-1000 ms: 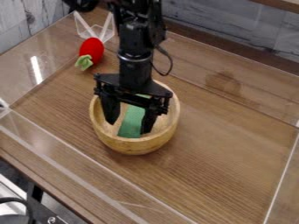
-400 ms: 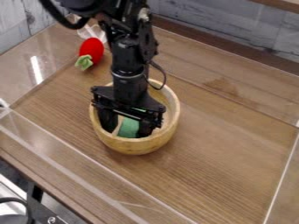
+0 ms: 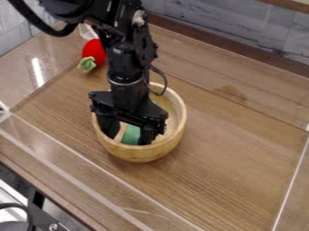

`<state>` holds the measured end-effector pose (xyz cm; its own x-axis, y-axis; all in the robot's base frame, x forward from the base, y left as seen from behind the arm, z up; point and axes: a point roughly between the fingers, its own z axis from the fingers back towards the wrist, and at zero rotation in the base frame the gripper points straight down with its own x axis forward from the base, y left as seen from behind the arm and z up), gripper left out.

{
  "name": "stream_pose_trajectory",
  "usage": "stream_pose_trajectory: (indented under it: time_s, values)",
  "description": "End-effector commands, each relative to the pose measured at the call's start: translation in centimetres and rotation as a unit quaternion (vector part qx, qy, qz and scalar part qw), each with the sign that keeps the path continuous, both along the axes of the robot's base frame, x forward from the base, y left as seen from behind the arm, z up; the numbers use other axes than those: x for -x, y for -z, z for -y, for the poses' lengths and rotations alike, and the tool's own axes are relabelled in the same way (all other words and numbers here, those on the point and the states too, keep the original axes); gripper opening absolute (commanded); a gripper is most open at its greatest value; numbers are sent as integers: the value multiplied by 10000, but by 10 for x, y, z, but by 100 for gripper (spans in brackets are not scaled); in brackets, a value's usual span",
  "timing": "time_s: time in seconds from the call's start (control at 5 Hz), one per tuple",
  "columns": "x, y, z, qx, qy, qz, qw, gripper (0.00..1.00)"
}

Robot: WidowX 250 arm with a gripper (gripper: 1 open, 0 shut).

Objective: Remove the green object from the brown bowl and put it on the table

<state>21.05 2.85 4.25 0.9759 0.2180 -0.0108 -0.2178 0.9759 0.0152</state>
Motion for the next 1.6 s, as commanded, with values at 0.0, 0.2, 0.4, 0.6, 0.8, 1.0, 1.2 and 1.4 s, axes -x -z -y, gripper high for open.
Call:
stream_pose_trajectory:
  time_s: [0.0,0.2,0.4,0.6,0.8,1.0,1.2,1.4]
  values:
    - [-2,-5,3,-74,-60,159,9998,100]
    - [-5,0,8,-112,-366,137,9992,100]
    - [-12,5,10,-139,-680,130,9975,100]
    - [-26,6,7,-144,-678,151,9975,100]
    - [-37,9,2,-133,-686,193,9974,100]
    - [-43,7,-4,-132,-656,224,9975,100]
    - [-49,6,-10,-152,-659,261,9974,100]
    - [-53,3,-5,-191,-962,294,9947,100]
